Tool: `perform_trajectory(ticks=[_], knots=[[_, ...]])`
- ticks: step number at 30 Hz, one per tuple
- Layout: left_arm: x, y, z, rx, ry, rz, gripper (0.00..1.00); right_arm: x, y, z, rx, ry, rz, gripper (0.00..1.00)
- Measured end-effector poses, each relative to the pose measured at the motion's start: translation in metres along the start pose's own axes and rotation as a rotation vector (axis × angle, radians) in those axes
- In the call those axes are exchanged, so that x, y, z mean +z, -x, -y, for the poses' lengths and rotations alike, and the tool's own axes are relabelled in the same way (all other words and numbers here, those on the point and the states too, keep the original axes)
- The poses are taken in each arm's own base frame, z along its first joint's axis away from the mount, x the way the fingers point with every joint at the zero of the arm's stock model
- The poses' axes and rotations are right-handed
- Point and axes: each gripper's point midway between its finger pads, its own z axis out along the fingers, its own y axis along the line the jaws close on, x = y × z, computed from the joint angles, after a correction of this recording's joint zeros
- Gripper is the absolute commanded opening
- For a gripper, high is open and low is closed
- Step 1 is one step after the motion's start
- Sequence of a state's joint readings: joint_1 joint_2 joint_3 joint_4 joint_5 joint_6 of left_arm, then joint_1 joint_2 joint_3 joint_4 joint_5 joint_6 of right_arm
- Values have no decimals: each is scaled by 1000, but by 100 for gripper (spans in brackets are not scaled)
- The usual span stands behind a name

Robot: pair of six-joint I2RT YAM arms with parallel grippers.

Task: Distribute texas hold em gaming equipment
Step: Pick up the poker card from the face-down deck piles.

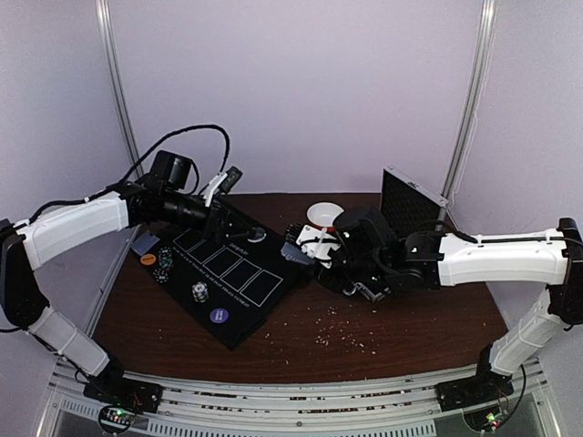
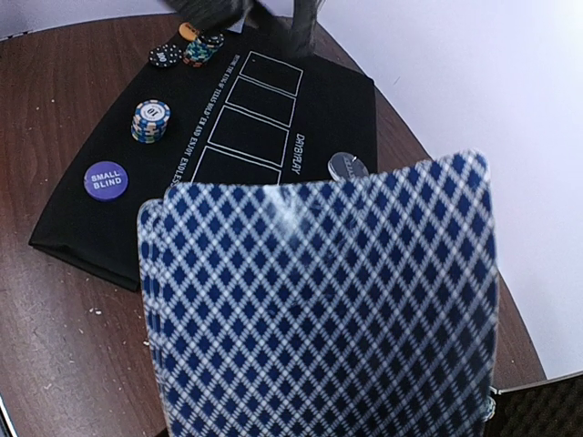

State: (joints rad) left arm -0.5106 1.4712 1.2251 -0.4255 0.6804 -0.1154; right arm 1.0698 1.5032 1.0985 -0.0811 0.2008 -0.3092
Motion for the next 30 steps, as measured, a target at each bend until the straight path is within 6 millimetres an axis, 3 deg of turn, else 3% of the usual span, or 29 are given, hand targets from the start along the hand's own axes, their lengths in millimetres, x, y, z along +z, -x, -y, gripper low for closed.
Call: perform_trajectory(ticks=[3,10,14,19,24,30], knots=[[15,-8,21,-27,-99,-6,94,3,8,-2,5,0,18,47],[19,12,47,-3,-231,91,96,11,15,-11,3,13,28,47],[31,10,55,5,-268,85,89,13,23,-13,3,15,41,47],[53,-7,50,-37,-268,29,76,18,32,-16,4,19,57,47],[53,-8,45,-35,-234,21,58,19,31,-17,0,22,52,47],[48,-8,46,-17,-220,18,56,19,31,-17,0,22,51,47]])
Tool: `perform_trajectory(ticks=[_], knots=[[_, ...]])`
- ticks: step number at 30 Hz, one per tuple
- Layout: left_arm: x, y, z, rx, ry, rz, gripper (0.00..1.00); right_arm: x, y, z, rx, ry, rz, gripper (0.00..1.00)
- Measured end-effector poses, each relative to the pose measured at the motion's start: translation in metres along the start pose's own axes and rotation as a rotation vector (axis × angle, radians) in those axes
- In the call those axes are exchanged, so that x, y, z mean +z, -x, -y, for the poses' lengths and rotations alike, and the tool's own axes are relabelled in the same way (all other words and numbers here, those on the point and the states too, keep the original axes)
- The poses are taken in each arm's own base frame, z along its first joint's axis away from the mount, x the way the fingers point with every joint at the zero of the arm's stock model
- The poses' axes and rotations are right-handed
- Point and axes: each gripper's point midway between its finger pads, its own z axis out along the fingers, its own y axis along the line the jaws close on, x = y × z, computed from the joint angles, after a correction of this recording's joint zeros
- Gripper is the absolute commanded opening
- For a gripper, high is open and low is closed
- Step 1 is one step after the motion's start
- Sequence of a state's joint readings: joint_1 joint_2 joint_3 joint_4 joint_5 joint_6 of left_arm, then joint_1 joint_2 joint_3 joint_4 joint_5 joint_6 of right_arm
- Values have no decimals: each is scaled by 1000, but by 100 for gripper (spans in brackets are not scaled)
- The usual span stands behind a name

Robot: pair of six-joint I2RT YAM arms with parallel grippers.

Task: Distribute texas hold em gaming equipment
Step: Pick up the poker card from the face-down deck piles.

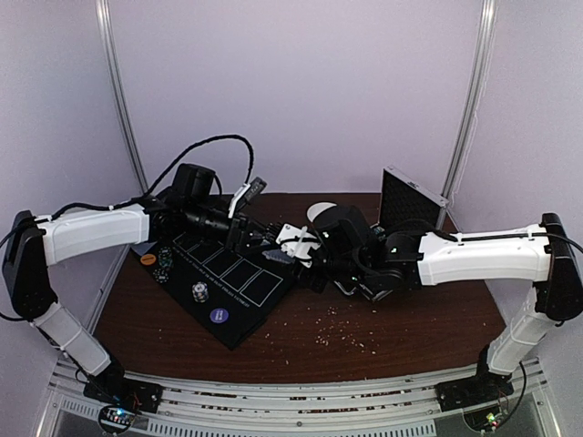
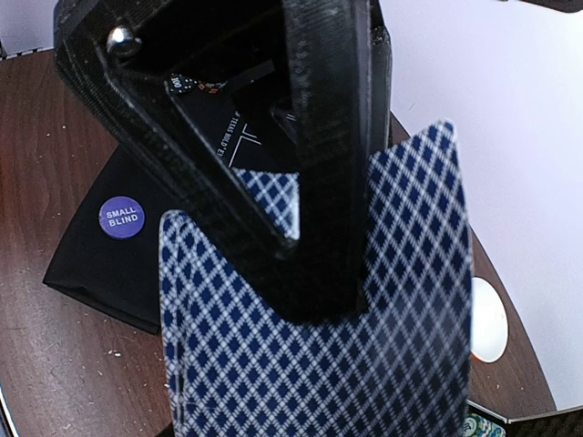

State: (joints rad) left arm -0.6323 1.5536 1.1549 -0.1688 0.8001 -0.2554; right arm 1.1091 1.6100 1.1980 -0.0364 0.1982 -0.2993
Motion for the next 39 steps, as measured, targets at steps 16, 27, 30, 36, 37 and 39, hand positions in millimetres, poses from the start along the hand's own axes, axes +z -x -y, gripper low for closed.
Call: perform_trajectory(ticks=[16,27,30,36,37,39], knots=[[-13,2,7,37,39,-11,79,0,0,0,-5,1,-2,46],[-17,7,13,74,32,1,23,0,0,0,-4,1,-2,46],[-18,8,14,80,31,5,12,0,0,0,-4,1,-2,46],[-23,12,19,100,34,17,0,0,-1,1,-4,-6,-4,46],[-24,13,20,102,35,18,0,0,-1,1,-4,-7,-4,46],[-24,13,20,104,36,18,0,0,-1,2,-4,-12,-6,46]])
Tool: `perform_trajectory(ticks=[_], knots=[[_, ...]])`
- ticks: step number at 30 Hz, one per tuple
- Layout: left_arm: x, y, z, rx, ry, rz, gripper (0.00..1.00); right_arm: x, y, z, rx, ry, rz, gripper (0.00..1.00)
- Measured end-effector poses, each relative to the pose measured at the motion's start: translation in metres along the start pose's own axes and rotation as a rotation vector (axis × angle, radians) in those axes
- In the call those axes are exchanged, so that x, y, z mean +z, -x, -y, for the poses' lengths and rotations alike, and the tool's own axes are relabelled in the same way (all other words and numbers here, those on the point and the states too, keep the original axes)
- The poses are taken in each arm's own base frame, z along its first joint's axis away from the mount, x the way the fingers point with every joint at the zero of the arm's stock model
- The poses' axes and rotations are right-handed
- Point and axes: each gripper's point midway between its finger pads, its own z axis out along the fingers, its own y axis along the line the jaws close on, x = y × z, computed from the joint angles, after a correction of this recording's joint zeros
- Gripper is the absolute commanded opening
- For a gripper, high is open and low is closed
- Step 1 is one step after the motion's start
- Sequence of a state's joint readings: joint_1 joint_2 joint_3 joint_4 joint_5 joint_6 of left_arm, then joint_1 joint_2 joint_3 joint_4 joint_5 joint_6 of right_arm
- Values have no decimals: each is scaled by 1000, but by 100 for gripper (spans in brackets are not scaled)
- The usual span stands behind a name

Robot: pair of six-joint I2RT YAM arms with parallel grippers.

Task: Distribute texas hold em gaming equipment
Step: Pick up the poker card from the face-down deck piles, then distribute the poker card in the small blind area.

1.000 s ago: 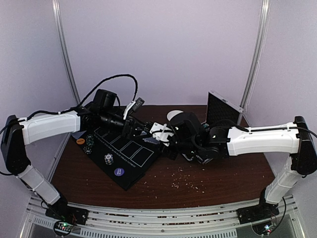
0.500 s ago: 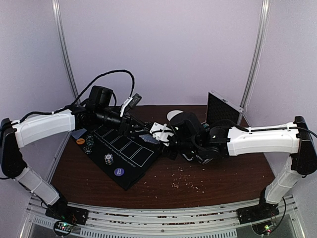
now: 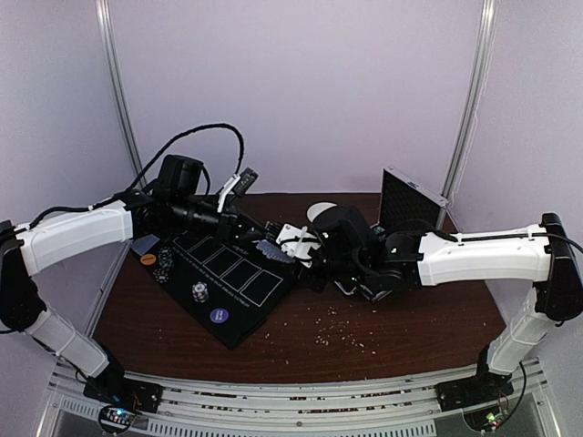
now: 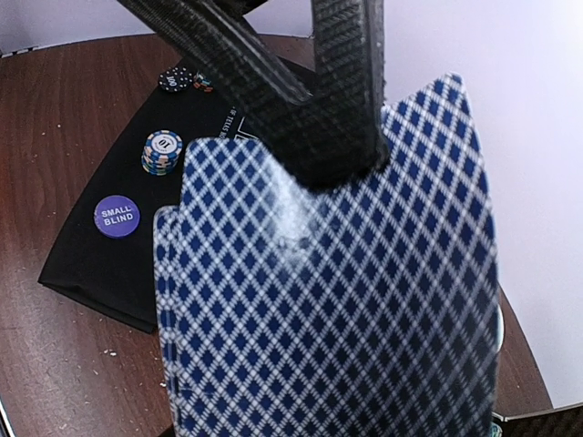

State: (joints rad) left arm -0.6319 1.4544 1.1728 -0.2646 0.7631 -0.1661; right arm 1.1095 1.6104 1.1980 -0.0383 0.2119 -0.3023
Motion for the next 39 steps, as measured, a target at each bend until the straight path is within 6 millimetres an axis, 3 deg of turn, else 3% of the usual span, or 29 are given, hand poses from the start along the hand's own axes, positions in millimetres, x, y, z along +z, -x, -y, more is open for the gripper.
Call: perform_trajectory(ticks=[8,20,27,34,39], knots=[[-5,4,-1,5,11,12,0,2,-6,2,7,-12,-14,45],[-40,21,-9,-47,122,100,0,8,-35,8,33,-24,-75,45],[-76,-8,-38,-284,388,233,0,9,-43,12,73,-41,-86,45],[-115,-10,-44,-447,518,430,0,7,-53,8,83,-38,-95,45],[-138,-60,-67,-649,625,497,0,3,-54,9,94,-37,-84,45]])
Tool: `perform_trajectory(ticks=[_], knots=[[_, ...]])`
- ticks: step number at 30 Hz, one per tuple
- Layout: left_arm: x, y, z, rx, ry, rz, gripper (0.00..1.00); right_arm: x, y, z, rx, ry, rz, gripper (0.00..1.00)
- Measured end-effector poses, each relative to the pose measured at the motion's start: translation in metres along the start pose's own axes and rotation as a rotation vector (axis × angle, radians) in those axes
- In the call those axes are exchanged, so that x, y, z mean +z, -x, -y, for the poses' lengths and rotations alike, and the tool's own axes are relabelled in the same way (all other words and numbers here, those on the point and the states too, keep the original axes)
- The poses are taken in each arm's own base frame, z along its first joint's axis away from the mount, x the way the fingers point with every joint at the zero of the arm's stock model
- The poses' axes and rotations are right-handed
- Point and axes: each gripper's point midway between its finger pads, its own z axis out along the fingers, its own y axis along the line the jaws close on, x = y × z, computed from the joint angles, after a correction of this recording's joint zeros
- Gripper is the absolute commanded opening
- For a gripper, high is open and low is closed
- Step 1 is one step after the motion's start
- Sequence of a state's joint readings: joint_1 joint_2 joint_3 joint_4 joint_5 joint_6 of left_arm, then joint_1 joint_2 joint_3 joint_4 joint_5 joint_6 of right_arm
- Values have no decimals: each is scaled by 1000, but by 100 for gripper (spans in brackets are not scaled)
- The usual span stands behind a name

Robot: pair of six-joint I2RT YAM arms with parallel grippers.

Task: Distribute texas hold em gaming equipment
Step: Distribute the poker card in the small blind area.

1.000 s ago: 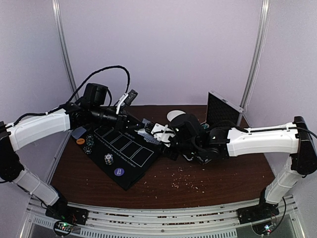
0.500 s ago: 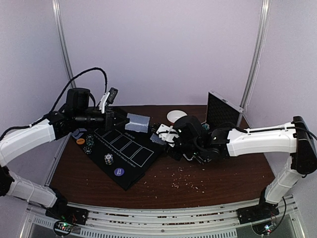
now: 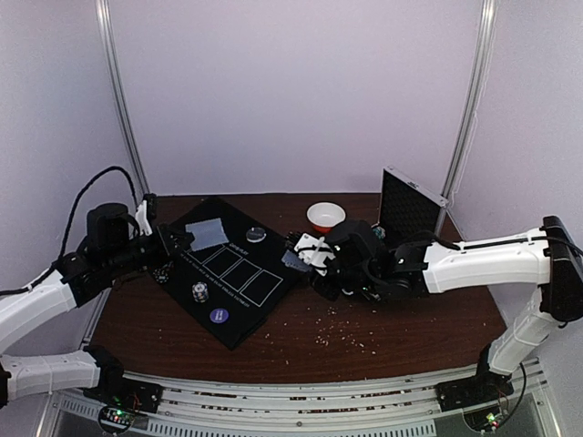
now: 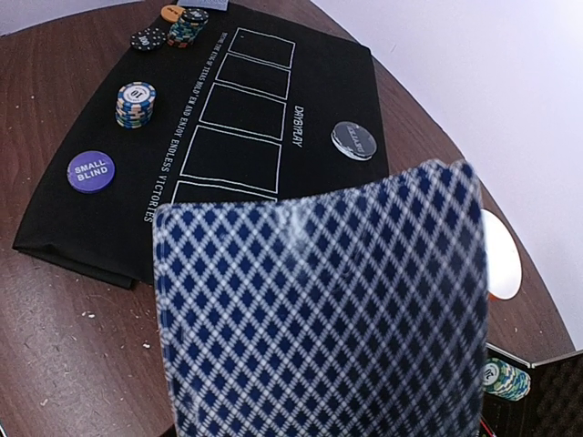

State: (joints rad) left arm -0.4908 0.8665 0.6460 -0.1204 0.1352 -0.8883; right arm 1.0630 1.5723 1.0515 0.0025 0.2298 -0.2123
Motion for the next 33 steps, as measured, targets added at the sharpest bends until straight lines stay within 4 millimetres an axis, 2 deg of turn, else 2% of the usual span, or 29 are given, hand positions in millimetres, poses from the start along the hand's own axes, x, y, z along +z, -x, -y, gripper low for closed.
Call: perform_trajectory(ticks=[2,4,6,11,13,17,19,23,26,33], knots=[[-6,-8,-29,-73,64,15,0,-3,-1,0,3,2,6,45],[-8,-18,-49,-142,103,16,0,-6,-1,1,6,4,11,45],[-5,-36,-64,-210,119,-18,0,-7,-2,1,7,4,14,45],[-1,-107,-93,-375,165,-165,0,-10,-8,0,11,9,10,44],[-4,-122,-90,-404,162,-190,0,-12,-7,0,17,12,10,44],[-7,-129,-71,-460,103,-177,0,-18,-3,0,35,24,26,43],[-7,-141,-67,-496,90,-190,0,-21,0,0,40,27,36,43],[-7,-167,-81,-543,155,-218,0,-24,2,-3,41,35,43,43],[-6,-171,-81,-557,181,-195,0,-24,-1,-7,32,44,31,43],[-2,-197,-84,-615,249,-221,0,-26,-4,-15,17,60,17,43]])
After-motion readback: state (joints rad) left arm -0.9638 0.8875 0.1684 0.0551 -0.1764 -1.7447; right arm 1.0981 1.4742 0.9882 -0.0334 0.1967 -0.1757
